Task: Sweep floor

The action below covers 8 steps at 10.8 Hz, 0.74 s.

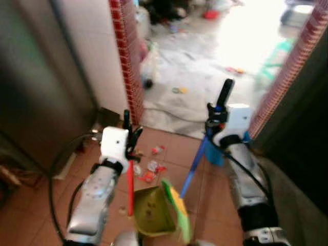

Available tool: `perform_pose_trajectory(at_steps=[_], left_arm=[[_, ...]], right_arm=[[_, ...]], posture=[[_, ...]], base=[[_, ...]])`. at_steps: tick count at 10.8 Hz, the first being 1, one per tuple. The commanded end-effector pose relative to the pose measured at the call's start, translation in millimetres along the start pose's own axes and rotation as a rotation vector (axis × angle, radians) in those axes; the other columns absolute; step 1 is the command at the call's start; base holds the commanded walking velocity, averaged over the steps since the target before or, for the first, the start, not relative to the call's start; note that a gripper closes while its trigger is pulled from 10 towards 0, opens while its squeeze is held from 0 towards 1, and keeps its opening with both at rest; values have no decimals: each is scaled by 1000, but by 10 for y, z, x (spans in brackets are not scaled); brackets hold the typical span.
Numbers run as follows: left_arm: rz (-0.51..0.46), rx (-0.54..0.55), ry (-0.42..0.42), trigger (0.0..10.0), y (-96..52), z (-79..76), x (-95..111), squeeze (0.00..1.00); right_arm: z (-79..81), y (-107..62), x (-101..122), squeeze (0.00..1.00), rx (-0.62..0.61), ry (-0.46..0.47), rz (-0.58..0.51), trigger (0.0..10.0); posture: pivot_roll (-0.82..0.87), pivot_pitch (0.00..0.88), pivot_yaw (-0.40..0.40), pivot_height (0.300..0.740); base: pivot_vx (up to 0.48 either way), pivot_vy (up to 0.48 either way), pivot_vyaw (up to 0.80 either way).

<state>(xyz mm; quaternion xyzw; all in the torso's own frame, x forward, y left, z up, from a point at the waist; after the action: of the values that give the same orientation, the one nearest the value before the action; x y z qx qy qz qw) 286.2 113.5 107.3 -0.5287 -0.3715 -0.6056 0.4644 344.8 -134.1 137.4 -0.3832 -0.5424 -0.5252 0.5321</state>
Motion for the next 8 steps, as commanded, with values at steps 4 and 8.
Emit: perform_pose_trajectory(at_steps=[4, 8], left_arm=[[-71, -165, 51, 10000, 81, -16, 223, 0], [-99, -230, 15, 10000, 115, 15, 441, 0]], right_arm=[[-144, 286, 194, 0, 36, -24, -15, 10000], [-248, 446, 227, 0, 51, -102, 48, 10000]], posture=[[-40, 0, -1, 740], [-25, 0, -7, 740]], base=[[0, 480, -347], [0, 480, 0]])
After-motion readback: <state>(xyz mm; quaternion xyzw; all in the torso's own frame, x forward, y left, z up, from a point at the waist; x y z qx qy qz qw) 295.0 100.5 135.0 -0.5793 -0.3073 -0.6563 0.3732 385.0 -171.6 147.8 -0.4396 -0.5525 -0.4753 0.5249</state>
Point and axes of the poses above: a point about 5 cm out from each wrist's last joint towards the gripper, its own y axis pointing out of the wrist towards the gripper, its own x axis along the axis of the wrist's last joint, z = x × y, the point moved 3 cm from there along y, pointing out of the wrist towards the gripper, and after that the axes turned 6 degrees about y, right-handed, at the moved point
